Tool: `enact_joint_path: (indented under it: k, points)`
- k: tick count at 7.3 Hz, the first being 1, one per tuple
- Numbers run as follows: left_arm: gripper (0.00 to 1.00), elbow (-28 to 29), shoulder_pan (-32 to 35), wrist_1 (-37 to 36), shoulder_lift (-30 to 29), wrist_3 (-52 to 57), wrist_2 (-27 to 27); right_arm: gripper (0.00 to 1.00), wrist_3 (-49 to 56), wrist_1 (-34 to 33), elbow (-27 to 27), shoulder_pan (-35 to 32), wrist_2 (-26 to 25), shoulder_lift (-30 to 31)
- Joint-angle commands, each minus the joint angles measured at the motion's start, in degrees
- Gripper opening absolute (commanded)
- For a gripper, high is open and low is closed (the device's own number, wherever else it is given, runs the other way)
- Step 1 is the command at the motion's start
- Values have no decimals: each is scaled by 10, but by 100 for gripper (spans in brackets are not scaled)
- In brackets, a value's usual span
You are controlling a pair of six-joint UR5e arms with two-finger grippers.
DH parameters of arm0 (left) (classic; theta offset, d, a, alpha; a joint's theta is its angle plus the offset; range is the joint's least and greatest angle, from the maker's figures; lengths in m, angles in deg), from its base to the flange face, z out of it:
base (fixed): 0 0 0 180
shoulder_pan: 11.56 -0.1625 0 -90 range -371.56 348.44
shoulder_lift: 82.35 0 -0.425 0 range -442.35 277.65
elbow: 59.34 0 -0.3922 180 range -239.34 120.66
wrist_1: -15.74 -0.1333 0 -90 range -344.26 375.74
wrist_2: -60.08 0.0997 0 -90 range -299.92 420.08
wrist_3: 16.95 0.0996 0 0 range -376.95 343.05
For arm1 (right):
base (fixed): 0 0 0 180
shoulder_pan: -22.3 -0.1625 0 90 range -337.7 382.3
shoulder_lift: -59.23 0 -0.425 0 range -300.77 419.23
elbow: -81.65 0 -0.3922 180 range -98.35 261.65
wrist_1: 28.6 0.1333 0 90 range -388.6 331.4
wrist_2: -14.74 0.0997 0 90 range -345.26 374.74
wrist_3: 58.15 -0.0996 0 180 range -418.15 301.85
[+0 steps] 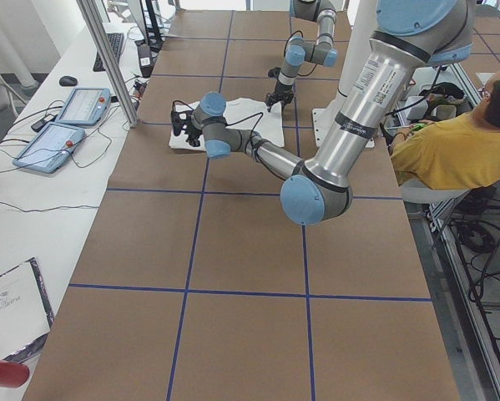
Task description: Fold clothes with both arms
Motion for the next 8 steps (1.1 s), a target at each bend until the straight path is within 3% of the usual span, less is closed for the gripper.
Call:
enact_joint_path:
  k: [1, 8]
  points:
    - [38, 0, 1, 0, 0, 0, 0, 0, 5, 6, -1, -7, 3, 1]
    - [38, -8, 1, 0, -1, -6, 0, 0, 7, -2, -19, -12, 15, 4]
